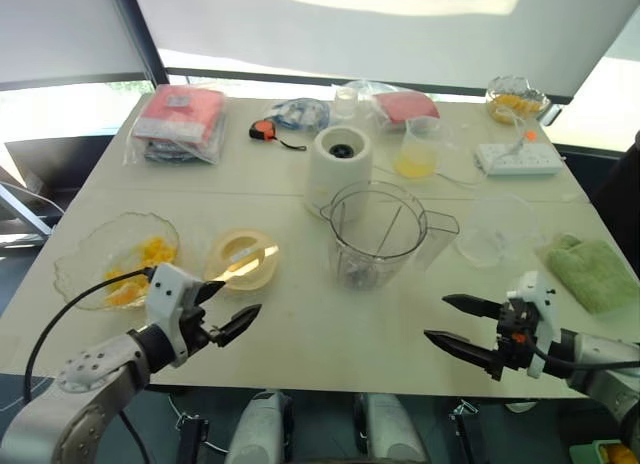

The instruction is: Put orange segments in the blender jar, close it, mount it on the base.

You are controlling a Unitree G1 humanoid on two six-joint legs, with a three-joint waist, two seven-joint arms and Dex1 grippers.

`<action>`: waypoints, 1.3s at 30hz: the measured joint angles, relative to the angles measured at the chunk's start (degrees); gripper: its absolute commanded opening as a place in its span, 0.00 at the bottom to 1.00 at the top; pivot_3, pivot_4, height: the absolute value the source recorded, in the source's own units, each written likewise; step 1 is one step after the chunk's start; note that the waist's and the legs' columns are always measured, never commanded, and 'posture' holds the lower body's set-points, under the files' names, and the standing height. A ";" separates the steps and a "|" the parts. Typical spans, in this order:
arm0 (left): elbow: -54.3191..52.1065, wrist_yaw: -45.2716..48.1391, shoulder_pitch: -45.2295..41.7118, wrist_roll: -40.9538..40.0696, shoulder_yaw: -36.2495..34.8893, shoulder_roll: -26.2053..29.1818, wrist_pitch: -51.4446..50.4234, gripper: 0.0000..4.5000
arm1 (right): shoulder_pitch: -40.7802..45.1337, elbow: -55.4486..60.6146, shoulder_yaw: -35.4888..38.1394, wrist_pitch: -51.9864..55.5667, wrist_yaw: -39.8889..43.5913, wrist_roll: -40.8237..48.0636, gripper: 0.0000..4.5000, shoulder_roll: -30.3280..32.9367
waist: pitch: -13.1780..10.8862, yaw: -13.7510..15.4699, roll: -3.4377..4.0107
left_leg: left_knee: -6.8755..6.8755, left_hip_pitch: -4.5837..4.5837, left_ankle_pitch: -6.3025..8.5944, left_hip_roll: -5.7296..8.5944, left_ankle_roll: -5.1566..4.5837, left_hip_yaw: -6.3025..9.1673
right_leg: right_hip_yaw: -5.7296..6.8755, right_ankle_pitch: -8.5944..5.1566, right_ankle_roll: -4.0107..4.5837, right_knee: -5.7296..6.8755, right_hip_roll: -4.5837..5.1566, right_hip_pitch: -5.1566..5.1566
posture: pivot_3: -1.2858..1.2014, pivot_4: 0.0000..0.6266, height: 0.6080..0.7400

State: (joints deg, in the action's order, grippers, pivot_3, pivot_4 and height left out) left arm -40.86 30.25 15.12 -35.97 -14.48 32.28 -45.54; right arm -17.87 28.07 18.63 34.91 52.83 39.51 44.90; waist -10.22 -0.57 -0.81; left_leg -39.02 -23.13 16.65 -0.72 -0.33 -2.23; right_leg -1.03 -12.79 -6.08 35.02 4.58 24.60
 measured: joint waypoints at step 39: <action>12.82 -19.83 -30.68 -4.50 -11.55 1.95 -21.85 1.00 | 1.55 11.36 -0.84 7.14 -1.60 6.12 1.00 4.10 | -0.01 -0.10 -0.17 | -0.09 0.05 -0.03 0.05 -0.03 0.14 | 0.11 0.03 -0.07 0.12 -0.13 -0.13 | 0.52 0.24 1.00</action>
State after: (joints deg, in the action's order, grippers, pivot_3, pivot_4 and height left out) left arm -28.04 10.43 -15.56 -40.47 -26.03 34.22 -67.39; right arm -16.32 39.43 17.79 42.06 51.24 45.63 49.00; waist -10.23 -0.67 -0.98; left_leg -39.11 -23.08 16.62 -0.68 -0.36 -2.10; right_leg -0.91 -12.76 -6.15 35.14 4.45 24.47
